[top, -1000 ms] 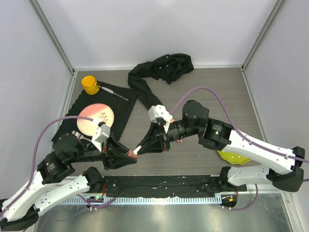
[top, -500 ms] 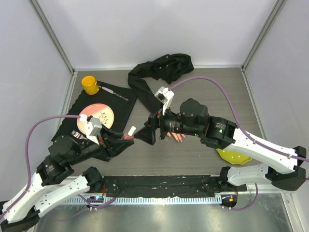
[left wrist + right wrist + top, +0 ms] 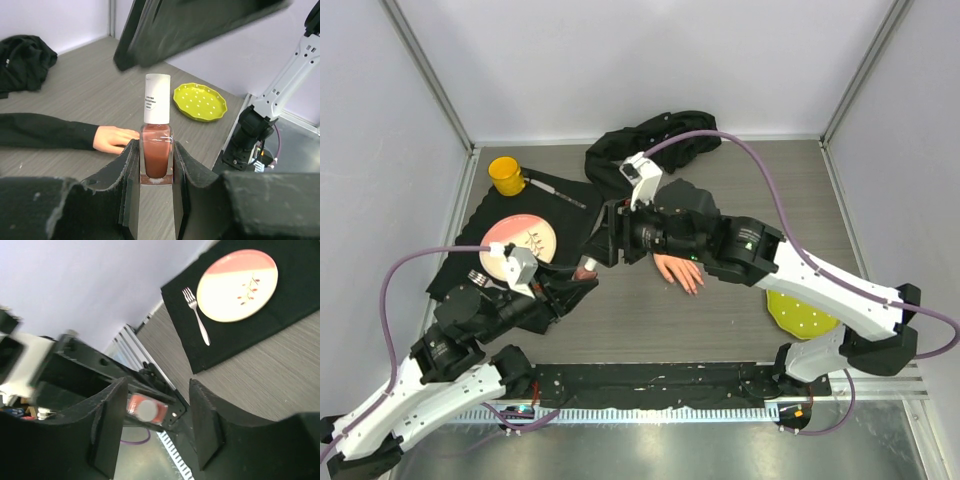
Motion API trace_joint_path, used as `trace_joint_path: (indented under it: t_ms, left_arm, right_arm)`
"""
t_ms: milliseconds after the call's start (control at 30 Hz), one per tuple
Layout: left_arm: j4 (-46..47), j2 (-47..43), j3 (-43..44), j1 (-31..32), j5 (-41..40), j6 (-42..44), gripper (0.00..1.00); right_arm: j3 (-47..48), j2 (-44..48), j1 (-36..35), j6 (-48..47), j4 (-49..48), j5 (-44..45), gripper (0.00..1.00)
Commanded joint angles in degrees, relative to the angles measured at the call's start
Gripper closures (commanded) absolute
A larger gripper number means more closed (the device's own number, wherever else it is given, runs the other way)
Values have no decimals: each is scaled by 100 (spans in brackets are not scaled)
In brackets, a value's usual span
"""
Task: Paint the nails
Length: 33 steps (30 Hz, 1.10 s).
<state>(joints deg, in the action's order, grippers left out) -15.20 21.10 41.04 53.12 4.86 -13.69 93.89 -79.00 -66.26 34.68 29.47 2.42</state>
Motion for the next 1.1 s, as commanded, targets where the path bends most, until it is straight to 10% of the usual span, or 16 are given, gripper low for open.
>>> trace_joint_path:
  t_ms: [0, 267, 567, 1067]
  left_arm:
    - [589, -80, 53, -21, -161, 192, 100]
    - [580, 69, 80, -21, -196, 209, 100]
    - [439, 377, 194, -21, -293, 51, 100]
    - [272, 641, 317, -21, 648, -230, 100]
  right_arm:
    - [297, -142, -10, 22, 225, -109, 45]
    - [112, -151, -10, 4, 59, -531, 53]
    - [174, -273, -19, -224, 15, -1119, 97]
    - [526, -546, -265, -1428, 401, -1753, 99]
